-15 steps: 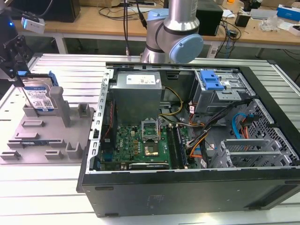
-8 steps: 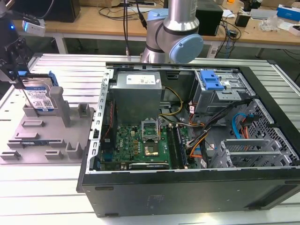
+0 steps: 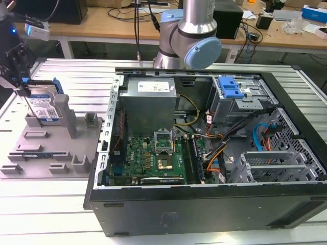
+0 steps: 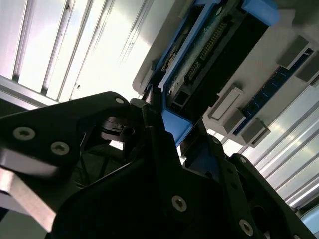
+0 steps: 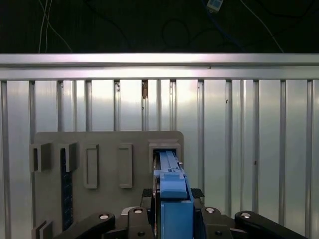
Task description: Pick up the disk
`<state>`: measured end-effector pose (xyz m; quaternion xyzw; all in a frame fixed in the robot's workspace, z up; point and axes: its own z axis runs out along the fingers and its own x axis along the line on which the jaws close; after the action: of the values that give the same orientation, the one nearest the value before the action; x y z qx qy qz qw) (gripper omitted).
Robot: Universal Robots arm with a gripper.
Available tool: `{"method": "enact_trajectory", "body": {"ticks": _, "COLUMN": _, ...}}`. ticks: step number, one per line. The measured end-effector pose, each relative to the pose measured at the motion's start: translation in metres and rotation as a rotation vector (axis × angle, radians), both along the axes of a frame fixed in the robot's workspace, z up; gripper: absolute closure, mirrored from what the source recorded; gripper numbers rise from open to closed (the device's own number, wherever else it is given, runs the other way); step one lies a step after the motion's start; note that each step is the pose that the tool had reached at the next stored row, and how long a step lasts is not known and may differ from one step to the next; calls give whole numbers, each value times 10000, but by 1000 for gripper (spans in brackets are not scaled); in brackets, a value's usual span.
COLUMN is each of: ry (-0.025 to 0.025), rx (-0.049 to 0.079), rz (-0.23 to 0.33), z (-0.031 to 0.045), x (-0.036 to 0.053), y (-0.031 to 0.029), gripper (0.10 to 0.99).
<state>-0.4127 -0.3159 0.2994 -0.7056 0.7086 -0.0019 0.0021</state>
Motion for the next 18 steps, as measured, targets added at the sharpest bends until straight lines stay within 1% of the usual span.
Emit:
{"method": "enact_trajectory", "body": {"ticks": 5, "ry": 0, "rx": -2, "rz": -1, "z": -1, "x": 0, "y": 0, "gripper": 694}}
{"method": "enact_trajectory", "body": {"ticks": 8, "ry": 0, "rx": 0, "rz": 0, "z": -3, "x": 0, "y": 0, "gripper": 722}}
{"method": "enact_trajectory", "body": {"ticks": 14, "ry": -2, "rx": 2, "rz": -1, "z": -4, "x": 0, "y": 0, "gripper": 722}}
{"method": "enact_trajectory", "body": {"ticks": 16, "ry": -6, "rx": 8, "rz": -1, "z": 27, "x": 0, "y": 1, "gripper": 722}}
{"method": "enact_trajectory", "body": {"ticks": 17, "ry": -2, "rx": 7, "rz": -1, "z": 77, "x": 0, "y": 0, "gripper": 722}}
{"method": "enact_trajectory", "body": {"ticks": 18, "ry": -1, "rx": 7, "rz": -1, "z": 156, "x": 0, "y": 0, "gripper": 722}}
